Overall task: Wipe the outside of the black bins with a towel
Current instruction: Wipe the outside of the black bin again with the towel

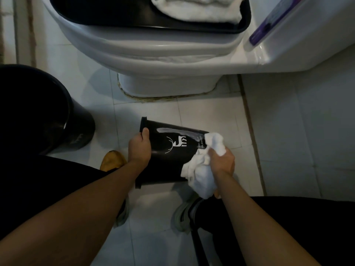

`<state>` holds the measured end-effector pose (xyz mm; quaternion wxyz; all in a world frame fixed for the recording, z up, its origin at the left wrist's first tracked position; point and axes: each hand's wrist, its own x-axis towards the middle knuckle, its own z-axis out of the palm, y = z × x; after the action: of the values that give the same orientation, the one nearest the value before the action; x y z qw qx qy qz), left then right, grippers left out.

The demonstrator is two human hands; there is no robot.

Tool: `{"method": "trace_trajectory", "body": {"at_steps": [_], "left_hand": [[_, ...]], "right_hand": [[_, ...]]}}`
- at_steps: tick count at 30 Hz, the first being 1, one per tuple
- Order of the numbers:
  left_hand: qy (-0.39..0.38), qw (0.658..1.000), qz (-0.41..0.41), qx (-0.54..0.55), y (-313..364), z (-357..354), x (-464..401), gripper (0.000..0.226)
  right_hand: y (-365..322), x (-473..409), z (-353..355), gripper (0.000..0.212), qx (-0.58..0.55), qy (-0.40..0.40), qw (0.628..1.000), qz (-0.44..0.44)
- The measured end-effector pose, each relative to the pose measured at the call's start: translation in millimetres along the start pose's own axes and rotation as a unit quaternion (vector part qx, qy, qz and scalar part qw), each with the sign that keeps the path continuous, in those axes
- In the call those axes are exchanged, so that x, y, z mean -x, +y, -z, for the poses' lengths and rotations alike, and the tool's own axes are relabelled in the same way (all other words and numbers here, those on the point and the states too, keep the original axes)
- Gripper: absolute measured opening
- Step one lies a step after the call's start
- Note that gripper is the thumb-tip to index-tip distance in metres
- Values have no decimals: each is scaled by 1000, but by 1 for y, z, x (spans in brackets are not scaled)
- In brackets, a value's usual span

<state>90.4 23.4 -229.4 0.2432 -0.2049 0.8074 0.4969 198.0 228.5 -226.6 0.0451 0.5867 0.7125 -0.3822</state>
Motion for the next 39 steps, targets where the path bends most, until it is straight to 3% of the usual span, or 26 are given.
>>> {"method": "trace_trajectory", "body": {"at_steps": [3, 5, 9, 11, 15, 20, 24, 30, 33, 37, 39], "left_hand": [[15, 1000, 1, -5, -2, 0, -1, 41], [22, 1000, -1, -13, -2, 0, -2, 41], [22, 999, -10, -22, 2, -1, -3, 41], [16, 999, -10, -25, 2, -1, -3, 41], [16, 1000, -11, -23, -4, -1, 2, 41], [27, 999, -9, -35, -5, -1, -2, 42], [29, 999, -13, -37, -10, -1, -1, 47], [27, 999, -25, -38, -12, -3, 1, 48], [44, 998, -24, -46, -17, -2, 1, 52], [38, 998, -14, -55, -12, -2, 2, 49], [24, 998, -9, -50, -6, -2, 1, 47]], "right_hand": [[-1, 9, -5, 27, -4, -6, 1000, 12], [-2, 28, -11, 19, 19, -54, 995, 76], [-3, 41, -18, 28, 36, -138, 977, 158], [-8, 27, -14, 12, 40, -111, 984, 133], [-17, -6, -1, 22, 46, -17, 998, 29], [-13, 29, -23, 30, 90, -73, 987, 115], [-6, 40, -20, 31, 55, -154, 975, 151], [-8, 0, 3, 23, 83, -40, 994, 53], [-6, 29, -7, 31, 111, -51, 987, 102], [-1, 72, -32, 36, 65, -84, 982, 158], [-6, 75, -34, 45, 34, -105, 984, 142]]}}
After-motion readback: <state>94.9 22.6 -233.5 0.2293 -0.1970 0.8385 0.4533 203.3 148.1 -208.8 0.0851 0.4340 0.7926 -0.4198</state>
